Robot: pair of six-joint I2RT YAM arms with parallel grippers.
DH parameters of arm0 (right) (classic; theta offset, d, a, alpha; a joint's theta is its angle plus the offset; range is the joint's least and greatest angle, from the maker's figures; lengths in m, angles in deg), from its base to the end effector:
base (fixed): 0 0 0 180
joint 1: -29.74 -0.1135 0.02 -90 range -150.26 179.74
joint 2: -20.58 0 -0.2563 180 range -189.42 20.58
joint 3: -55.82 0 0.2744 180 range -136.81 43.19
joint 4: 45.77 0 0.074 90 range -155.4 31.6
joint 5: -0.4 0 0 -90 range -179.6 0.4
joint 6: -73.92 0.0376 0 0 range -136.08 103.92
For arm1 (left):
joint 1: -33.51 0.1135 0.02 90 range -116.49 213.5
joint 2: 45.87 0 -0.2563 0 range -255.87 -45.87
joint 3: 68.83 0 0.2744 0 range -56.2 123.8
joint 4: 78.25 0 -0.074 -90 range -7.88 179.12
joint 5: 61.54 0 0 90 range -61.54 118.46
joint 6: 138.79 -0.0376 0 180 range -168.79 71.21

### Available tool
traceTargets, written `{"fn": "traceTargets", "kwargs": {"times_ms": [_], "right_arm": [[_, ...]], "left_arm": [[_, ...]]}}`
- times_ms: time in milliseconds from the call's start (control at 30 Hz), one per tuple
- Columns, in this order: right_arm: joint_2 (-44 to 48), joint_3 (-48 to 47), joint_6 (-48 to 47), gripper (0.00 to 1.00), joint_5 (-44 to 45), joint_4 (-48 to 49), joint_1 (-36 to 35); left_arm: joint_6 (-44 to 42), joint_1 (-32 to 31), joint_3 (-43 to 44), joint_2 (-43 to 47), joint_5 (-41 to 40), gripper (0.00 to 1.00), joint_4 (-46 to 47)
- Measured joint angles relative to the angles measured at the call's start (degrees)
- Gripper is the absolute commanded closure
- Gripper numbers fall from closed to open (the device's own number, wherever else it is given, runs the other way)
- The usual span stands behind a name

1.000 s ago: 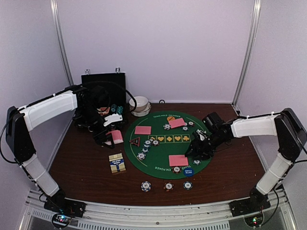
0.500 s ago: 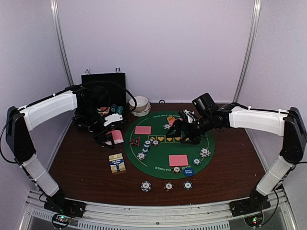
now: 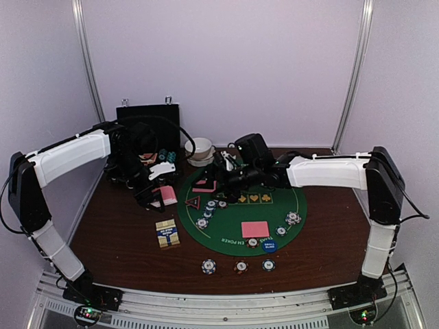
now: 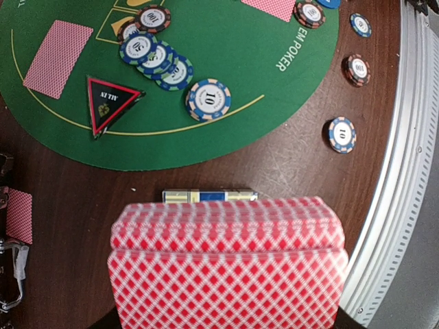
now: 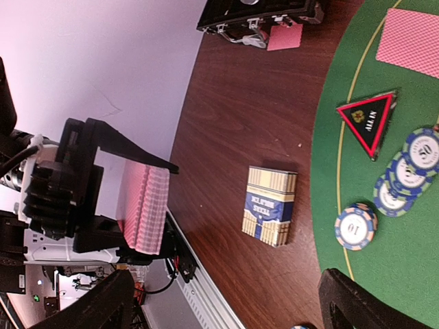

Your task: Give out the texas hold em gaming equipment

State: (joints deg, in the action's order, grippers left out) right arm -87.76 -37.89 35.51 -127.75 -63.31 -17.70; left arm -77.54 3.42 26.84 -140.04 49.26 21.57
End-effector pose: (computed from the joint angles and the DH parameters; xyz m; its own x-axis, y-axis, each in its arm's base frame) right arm 0.2898 0.3500 0.2323 -0.9547 -0.1287 -0.2682 -0.2974 0.3985 0.8676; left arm 0.2826 -0.1792 0.2693 -0.4894 0.8032 -0.3396 0.8719 0.4420 -0.2109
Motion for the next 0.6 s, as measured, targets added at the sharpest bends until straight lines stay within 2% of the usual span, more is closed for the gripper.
{"fn": "traceTargets", "kwargs": {"times_ms": [600], "right_arm": [[-6.99, -5.42, 4.83, 0.02, -0.63, 7.1, -2.82]], "left_arm": [[0.22, 0.0, 0.26, 0.0, -0.2, 1.0, 0.22]]}}
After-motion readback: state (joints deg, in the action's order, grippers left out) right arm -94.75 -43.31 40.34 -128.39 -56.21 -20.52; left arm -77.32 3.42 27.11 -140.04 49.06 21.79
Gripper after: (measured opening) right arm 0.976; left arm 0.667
